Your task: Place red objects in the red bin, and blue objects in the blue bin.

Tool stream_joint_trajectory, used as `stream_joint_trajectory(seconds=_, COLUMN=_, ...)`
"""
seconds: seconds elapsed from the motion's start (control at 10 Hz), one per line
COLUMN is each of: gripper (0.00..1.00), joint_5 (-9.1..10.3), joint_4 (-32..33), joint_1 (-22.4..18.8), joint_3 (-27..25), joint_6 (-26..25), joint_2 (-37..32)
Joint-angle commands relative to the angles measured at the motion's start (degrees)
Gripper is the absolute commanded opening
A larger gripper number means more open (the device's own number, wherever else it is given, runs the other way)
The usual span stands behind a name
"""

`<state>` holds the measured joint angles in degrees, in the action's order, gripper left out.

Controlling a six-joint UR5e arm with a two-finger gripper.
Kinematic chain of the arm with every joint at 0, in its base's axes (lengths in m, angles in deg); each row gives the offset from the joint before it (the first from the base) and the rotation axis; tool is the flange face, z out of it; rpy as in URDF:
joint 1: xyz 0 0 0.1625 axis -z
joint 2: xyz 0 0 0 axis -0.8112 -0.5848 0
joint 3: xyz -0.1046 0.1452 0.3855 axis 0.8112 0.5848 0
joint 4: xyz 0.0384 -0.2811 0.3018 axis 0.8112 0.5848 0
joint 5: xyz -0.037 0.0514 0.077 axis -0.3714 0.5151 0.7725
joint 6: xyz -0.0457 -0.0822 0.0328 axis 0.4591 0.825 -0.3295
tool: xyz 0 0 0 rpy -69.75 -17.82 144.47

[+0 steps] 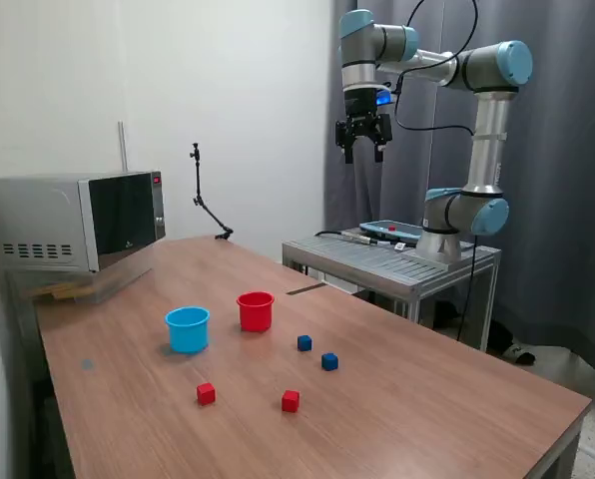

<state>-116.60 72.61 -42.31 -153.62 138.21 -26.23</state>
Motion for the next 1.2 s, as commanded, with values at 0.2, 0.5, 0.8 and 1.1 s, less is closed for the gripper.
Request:
stream_joint_trajectory(seconds=0.2, gripper=1.00, joint_5=0.00, joint_4=0.00, joint_1=-0.03, joint_3=0.00, joint_6=-0.01, joint_2=0.01)
stream_joint_trajectory(seconds=0.5, gripper=1.00, joint_5=0.09, joint_4=0.00, joint_1=0.05, joint_3=0.00, joint_6=-0.01, joint_2=0.10)
stream_joint_trajectory(seconds=0.8, gripper=1.00, joint_5=0.18, joint_4=0.17, joint_1=0.14, joint_3=0.08, joint_6=-0.01, joint_2=0.19)
stream_joint_trajectory(seconds=1.1, gripper=1.00, joint_5=0.88, joint_4=3.24, joint_1=0.14, joint_3=0.00, joint_6=-2.73, joint_2=2.81)
